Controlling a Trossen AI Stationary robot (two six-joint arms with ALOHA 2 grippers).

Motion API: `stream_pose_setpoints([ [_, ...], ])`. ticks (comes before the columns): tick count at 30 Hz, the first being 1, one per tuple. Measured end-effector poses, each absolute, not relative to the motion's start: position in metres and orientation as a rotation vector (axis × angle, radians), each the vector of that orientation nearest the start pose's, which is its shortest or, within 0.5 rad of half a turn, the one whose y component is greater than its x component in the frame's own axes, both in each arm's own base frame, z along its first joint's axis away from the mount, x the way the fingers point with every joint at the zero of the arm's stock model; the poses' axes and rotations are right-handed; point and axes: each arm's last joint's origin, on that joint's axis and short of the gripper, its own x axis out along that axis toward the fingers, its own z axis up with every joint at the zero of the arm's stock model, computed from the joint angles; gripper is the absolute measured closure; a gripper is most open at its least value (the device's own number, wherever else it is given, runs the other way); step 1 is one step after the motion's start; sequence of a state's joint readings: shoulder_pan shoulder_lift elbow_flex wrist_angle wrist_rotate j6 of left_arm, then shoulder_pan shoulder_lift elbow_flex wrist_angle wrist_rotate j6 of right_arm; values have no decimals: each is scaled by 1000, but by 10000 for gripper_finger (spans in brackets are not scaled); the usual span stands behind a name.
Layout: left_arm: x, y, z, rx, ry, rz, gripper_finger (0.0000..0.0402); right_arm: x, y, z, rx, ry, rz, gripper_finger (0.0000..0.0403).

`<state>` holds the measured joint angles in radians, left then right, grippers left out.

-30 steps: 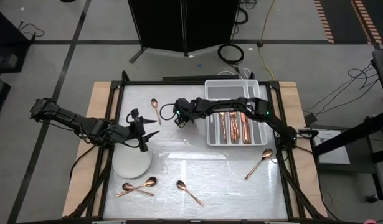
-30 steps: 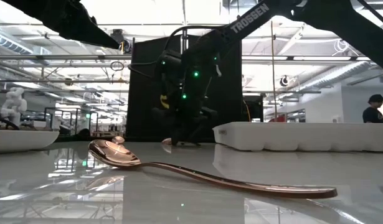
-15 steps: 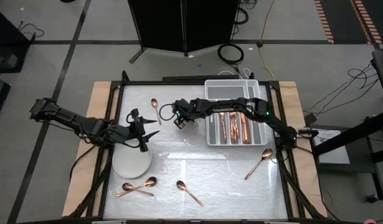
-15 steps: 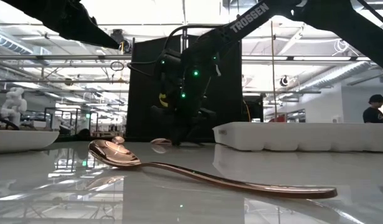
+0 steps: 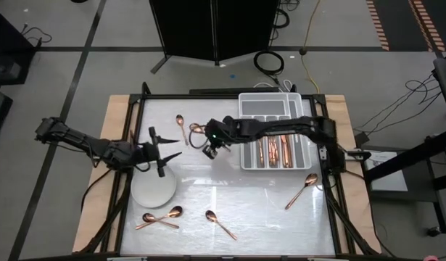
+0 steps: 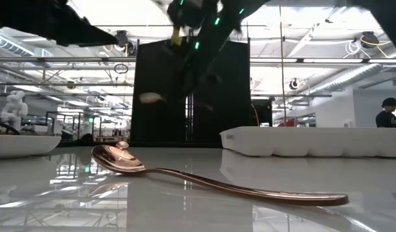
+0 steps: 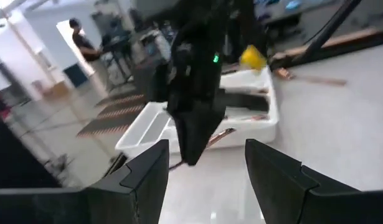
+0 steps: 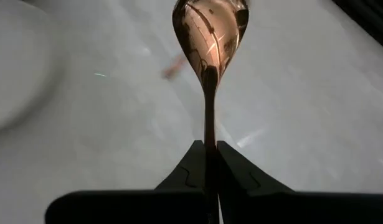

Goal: Sort silverware
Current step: Put the bronze spoon into the silverware tray

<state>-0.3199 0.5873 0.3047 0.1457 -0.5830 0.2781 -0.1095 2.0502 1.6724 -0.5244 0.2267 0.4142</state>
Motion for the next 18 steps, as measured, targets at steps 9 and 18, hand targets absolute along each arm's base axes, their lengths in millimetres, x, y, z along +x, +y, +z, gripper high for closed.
stream_pose_setpoints([
  [9, 125, -30, 231, 375, 36, 67, 190, 408, -28, 236, 483, 573, -215, 402],
  [18, 139, -36, 221, 546, 103, 0, 190, 394, 9, 233, 587, 482, -14, 402],
])
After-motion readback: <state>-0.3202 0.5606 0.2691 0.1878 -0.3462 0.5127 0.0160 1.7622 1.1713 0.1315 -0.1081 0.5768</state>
